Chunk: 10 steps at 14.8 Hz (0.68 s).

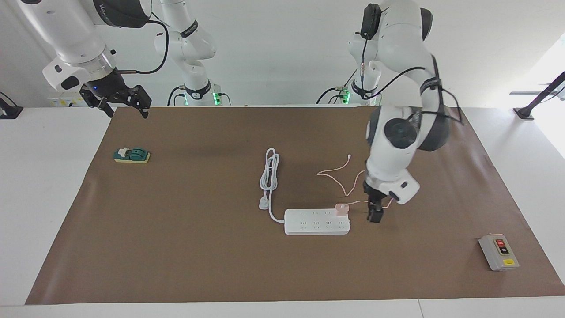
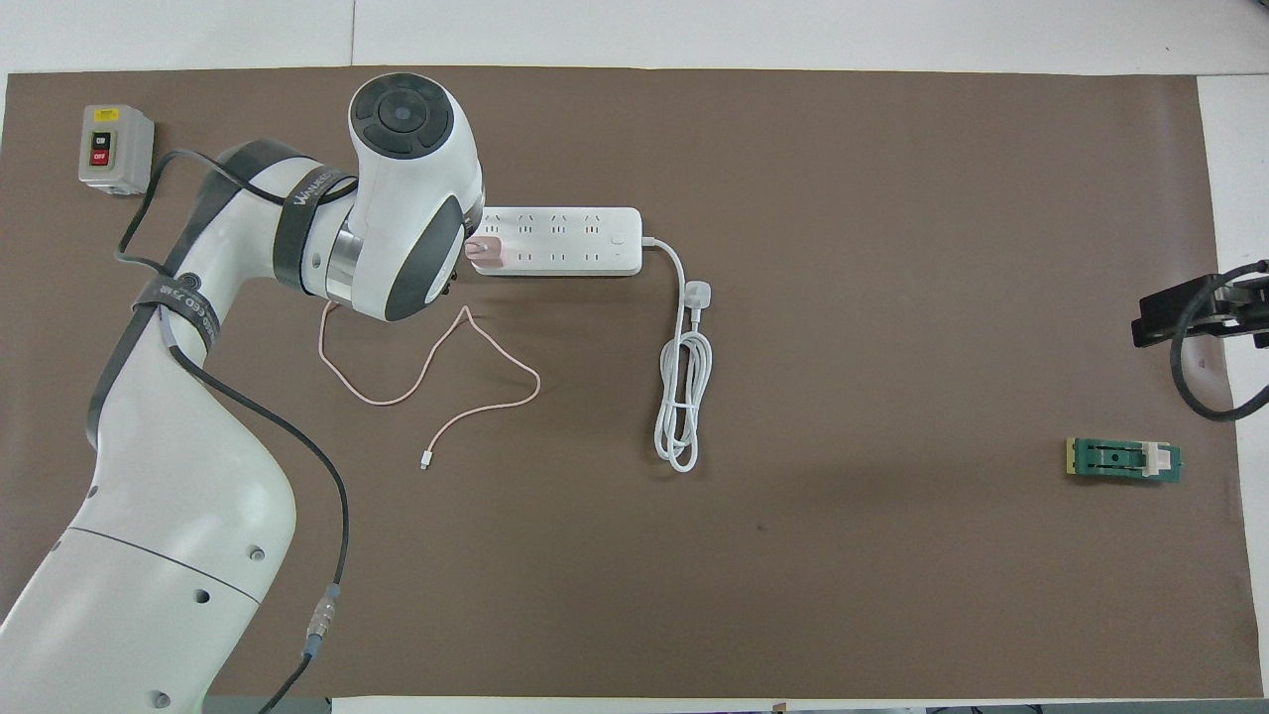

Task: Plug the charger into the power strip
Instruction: 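Open the left gripper and lift it away from the charger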

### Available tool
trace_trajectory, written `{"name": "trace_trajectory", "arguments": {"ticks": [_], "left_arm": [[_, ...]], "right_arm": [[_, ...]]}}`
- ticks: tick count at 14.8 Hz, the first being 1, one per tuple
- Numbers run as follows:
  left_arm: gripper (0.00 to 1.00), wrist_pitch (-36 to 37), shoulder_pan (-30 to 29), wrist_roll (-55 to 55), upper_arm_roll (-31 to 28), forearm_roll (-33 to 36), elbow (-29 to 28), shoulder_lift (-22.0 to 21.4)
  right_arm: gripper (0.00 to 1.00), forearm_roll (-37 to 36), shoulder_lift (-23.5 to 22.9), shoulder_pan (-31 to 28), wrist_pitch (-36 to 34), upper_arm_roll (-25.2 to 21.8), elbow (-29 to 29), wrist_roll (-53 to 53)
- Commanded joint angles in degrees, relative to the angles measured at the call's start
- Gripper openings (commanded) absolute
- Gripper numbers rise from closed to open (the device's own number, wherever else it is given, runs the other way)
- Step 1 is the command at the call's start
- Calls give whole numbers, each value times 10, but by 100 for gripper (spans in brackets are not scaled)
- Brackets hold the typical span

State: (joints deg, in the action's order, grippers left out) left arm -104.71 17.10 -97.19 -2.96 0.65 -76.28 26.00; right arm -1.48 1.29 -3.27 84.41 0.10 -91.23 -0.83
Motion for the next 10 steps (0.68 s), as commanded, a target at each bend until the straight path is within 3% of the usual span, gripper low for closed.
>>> {"name": "trace_trajectory", "arguments": {"ticks": [1, 4, 10], "left_arm": [[100, 12, 0, -20, 14, -8, -23, -23], [100, 12, 0, 8, 14, -7, -16, -24], [100, 21, -23, 246, 1, -7, -5, -33]], "right_arm": [[100, 3, 8, -4, -7, 1, -4, -15], [100, 3, 7, -4, -7, 1, -4, -15], [100, 3, 7, -4, -7, 1, -4, -15]]}}
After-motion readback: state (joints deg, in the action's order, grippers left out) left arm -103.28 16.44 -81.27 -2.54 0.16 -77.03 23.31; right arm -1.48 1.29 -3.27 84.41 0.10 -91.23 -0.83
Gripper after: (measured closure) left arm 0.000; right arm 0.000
